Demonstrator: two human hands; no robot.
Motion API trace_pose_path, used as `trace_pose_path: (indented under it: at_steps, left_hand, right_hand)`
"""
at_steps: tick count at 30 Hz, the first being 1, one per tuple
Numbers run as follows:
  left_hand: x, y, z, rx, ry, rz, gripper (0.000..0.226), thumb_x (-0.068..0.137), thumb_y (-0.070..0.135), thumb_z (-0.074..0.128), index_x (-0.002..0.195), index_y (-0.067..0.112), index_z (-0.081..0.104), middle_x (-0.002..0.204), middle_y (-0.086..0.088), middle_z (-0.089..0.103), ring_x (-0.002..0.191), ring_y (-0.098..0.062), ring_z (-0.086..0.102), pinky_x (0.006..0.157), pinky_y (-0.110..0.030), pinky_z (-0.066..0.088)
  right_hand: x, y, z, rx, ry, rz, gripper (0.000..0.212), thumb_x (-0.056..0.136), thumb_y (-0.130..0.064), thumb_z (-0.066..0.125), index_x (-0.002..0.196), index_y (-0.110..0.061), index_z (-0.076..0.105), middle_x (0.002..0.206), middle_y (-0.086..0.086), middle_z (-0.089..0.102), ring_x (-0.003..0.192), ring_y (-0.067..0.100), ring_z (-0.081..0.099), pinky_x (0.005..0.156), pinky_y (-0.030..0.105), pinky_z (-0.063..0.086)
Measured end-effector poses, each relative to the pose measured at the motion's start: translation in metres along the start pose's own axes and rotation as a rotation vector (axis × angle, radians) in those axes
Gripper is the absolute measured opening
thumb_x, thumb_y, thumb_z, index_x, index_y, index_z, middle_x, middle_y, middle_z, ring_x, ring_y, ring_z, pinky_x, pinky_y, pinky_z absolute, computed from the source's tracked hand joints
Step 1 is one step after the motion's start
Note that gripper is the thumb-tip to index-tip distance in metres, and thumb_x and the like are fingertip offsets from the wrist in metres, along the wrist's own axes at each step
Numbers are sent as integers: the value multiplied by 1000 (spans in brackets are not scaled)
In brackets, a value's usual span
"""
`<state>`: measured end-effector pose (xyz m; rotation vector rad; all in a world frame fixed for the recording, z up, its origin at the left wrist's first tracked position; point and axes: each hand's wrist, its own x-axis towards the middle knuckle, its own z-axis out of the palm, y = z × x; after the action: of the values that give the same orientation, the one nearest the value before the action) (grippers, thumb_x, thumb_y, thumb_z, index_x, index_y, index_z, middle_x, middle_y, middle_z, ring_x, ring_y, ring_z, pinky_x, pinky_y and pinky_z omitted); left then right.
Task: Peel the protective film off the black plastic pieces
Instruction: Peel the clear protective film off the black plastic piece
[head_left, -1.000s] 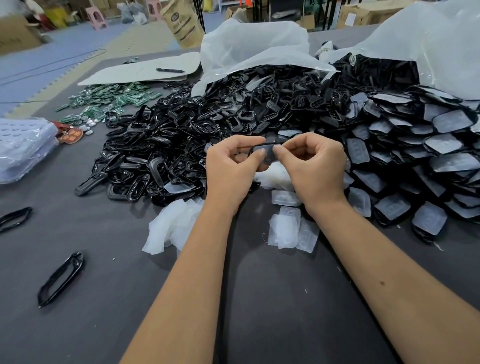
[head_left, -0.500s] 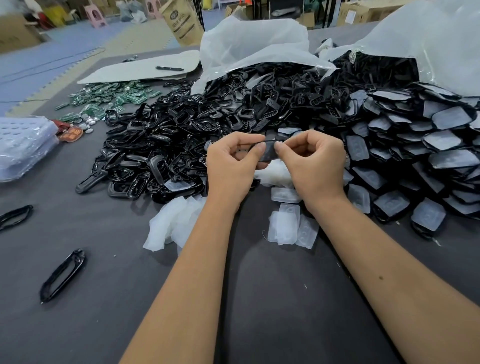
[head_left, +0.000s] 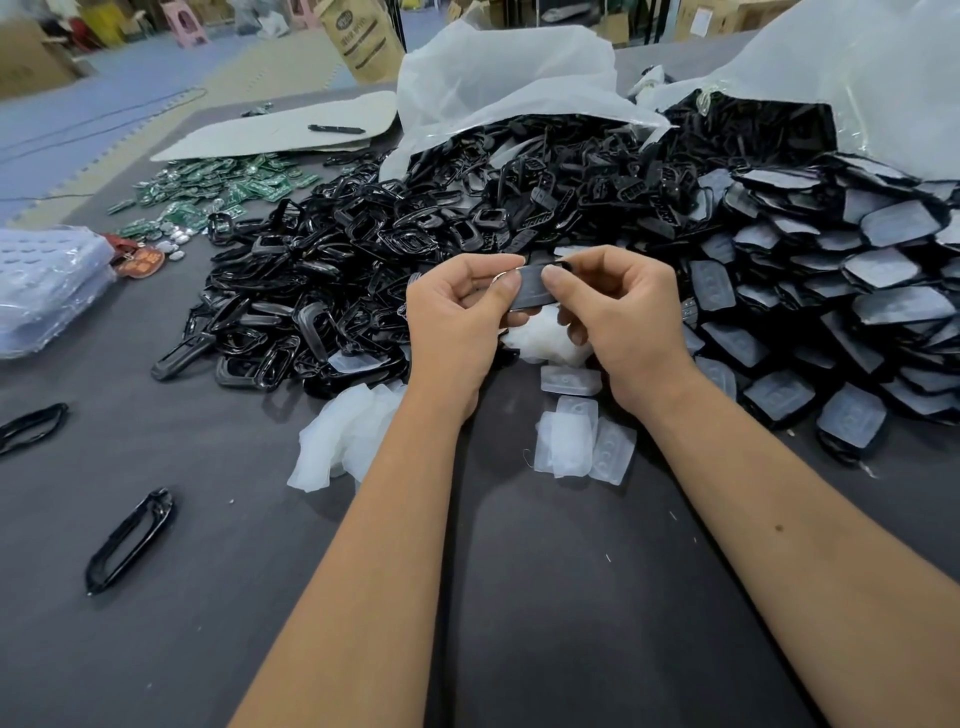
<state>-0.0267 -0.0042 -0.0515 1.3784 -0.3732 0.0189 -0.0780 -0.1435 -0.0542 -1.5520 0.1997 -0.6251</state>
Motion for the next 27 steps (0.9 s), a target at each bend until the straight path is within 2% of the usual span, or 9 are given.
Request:
trace_pose_path:
  at_steps: [5, 8, 11, 15, 18, 22, 25, 27]
  left_hand:
    - [-1, 0, 0, 13, -17, 10, 16, 95, -6, 67, 97, 8, 76, 79, 2, 77, 74, -11, 74, 62, -20, 56]
    - [-2, 0, 0, 43, -12, 33, 10, 92, -4, 72, 98, 4, 75, 82, -2, 77, 75, -14, 75, 61, -21, 57]
    - [-2, -1, 1, 66, -1, 39, 11, 89, -6, 75, 97, 1, 75, 81, -5, 76, 72, -12, 73, 61, -21, 57]
    - [0, -2, 1, 64, -6, 27, 14, 88, -10, 74, 94, 2, 75, 75, 2, 74, 67, -7, 70, 60, -20, 56]
    - [-1, -1, 1, 47, 20, 22, 14, 89, -9, 74, 94, 3, 74, 76, 0, 74, 67, -9, 71, 60, -21, 56]
    - [-2, -1, 0, -5, 23, 7, 14, 90, -8, 73, 94, 5, 74, 78, -5, 76, 70, -19, 75, 62, -22, 56]
    - [-3, 0, 2, -26, -17, 10, 14, 90, -8, 72, 95, 5, 73, 81, -6, 78, 73, -22, 77, 62, -22, 56]
    - [-4, 1, 4, -39, -32, 13, 13, 90, -9, 72, 96, 3, 73, 83, -9, 78, 75, -24, 77, 62, -23, 57]
  right_hand:
    - [0, 1, 0, -39, 15, -13, 8, 91, -13, 79, 88, -8, 74, 64, -1, 67, 50, 10, 58, 47, 23, 45]
    - [0, 3, 2, -123, 39, -37, 11, 91, -14, 78, 82, -15, 73, 62, -2, 67, 48, 11, 59, 49, 25, 46]
    - [0, 3, 3, -155, 56, -30, 13, 93, -13, 74, 80, -16, 73, 59, -4, 66, 44, 11, 59, 46, 26, 47]
    - [-1, 2, 4, -160, 67, -18, 16, 96, -10, 69, 81, -14, 73, 60, -1, 65, 42, 11, 58, 42, 24, 47]
    - [-1, 0, 4, -120, 22, -18, 12, 95, -10, 69, 85, -13, 73, 64, -2, 65, 49, 9, 59, 44, 24, 47]
    - [-2, -3, 5, -89, -59, -22, 18, 88, -12, 77, 86, -28, 70, 69, -13, 68, 66, 7, 63, 52, 19, 47]
    - [-2, -4, 2, 3, -57, 12, 10, 85, -13, 75, 86, -23, 73, 70, -5, 68, 62, 10, 61, 46, 25, 46]
    - [0, -4, 1, 56, -36, 36, 7, 82, -12, 73, 88, -16, 74, 73, 0, 69, 62, 10, 61, 47, 26, 47]
